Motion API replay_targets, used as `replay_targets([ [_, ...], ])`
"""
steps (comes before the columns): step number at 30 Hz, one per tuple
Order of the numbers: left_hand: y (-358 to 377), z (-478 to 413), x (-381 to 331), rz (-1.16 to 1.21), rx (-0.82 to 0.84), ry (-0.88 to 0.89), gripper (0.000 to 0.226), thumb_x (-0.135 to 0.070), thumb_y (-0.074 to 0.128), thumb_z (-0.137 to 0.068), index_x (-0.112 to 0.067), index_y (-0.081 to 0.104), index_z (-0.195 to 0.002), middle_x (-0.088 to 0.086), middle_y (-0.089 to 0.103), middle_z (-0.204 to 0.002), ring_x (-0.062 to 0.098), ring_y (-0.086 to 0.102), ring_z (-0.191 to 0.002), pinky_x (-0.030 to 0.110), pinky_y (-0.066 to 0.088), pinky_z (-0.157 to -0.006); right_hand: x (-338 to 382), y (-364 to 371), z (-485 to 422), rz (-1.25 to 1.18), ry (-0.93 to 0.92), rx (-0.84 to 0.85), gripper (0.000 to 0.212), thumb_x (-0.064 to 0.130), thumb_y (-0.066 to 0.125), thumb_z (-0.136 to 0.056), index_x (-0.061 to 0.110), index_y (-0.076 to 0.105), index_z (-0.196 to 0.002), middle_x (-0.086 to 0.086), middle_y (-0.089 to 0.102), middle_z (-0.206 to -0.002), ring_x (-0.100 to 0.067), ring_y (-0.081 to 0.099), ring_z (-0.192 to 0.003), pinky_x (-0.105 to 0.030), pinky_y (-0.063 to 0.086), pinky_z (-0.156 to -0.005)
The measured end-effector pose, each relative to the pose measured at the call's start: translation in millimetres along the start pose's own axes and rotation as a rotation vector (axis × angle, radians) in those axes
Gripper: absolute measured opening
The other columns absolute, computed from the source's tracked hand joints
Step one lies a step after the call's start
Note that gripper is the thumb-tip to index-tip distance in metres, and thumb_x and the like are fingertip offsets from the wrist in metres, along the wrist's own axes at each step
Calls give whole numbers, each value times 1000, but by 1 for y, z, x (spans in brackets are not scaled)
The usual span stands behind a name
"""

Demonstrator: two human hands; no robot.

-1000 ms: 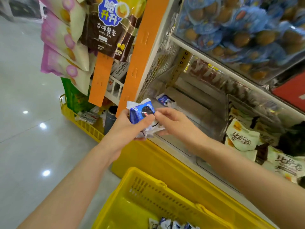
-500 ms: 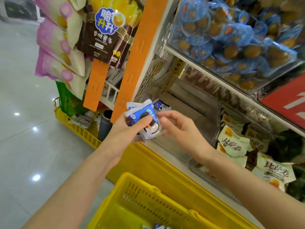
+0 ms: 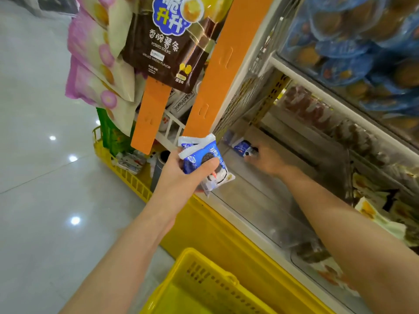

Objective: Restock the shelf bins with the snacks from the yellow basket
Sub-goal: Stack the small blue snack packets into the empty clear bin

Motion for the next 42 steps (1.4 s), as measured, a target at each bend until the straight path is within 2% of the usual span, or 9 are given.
replay_targets([
  [4,3,-8,6,-13,24,-19,47,-21,72,-73,-25,53,-117,-4,67,-103,2,69,-78,18,53,-55,-10,8,-21,-4,46,-9,63,28,71,-81,2,42,-131,-18,51,-131,-32,51,-118,-42,42,-100],
  [9,4,-15,12,-31,58,-34,67,-34,71,-62,-24,49,-125,-1,66,-110,5,68,-85,23,57,-64,-19,-8,-34,-117,54,-163,34,21,60,-90,-1,52,-116,-21,60,-114,-34,57,-106,-33,41,-81],
  [15,4,-25,14,-29,80,-38,76,-37,69,-58,-26,47,-130,-4,64,-116,12,68,-93,37,57,-77,-31,-29,-56,-135,110,-263,43,26,59,-91,6,50,-128,-15,55,-129,-31,52,-118,-38,42,-95],
  [19,2,-28,16,-40,75,-42,75,-38,69,-58,-28,47,-130,-4,64,-115,12,68,-93,37,58,-76,-32,-33,-65,-161,64,-286,38,26,60,-90,4,50,-120,-16,57,-122,-30,55,-111,-40,45,-90],
  [23,0,-29,17,-33,68,-47,75,-37,68,-58,-26,48,-129,-1,65,-114,12,68,-92,33,58,-74,-34,-41,-71,-152,12,-321,30,25,60,-90,5,53,-112,-15,61,-111,-19,53,-91,-27,37,-72],
  [26,0,-27,15,-22,64,-37,74,-37,69,-55,-25,50,-125,-3,67,-106,8,69,-85,25,58,-66,-32,-39,-71,-74,-43,-292,25,22,60,-90,5,56,-109,-11,59,-97,-25,57,-91,-22,35,-66],
  [34,4,-24,9,-12,63,-22,72,-35,69,-58,-25,50,-126,-3,67,-110,10,69,-89,25,58,-68,-1,-45,-52,450,-20,-391,34,25,48,-96,8,53,-125,-17,51,-129,-32,45,-119,-41,38,-95],
  [37,5,-21,8,-27,68,-28,69,-34,69,-62,-25,49,-127,-2,66,-111,10,69,-89,24,57,-66,15,-54,-32,358,-44,-424,36,24,47,-97,5,49,-128,-18,48,-131,-33,41,-122,-41,35,-98],
  [42,8,-11,9,-11,87,-41,71,-39,67,-64,-25,46,-130,1,66,-113,12,69,-91,27,57,-67,64,-67,35,33,-187,-532,25,22,45,-97,3,54,-112,-15,59,-106,-25,58,-93,-26,36,-71],
])
Point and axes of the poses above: each hand's wrist, its own z-axis away from the middle knuckle, its own y-axis out of the palm, x = y × z, the point moved 7 cm from there along -z, towards the middle knuckle
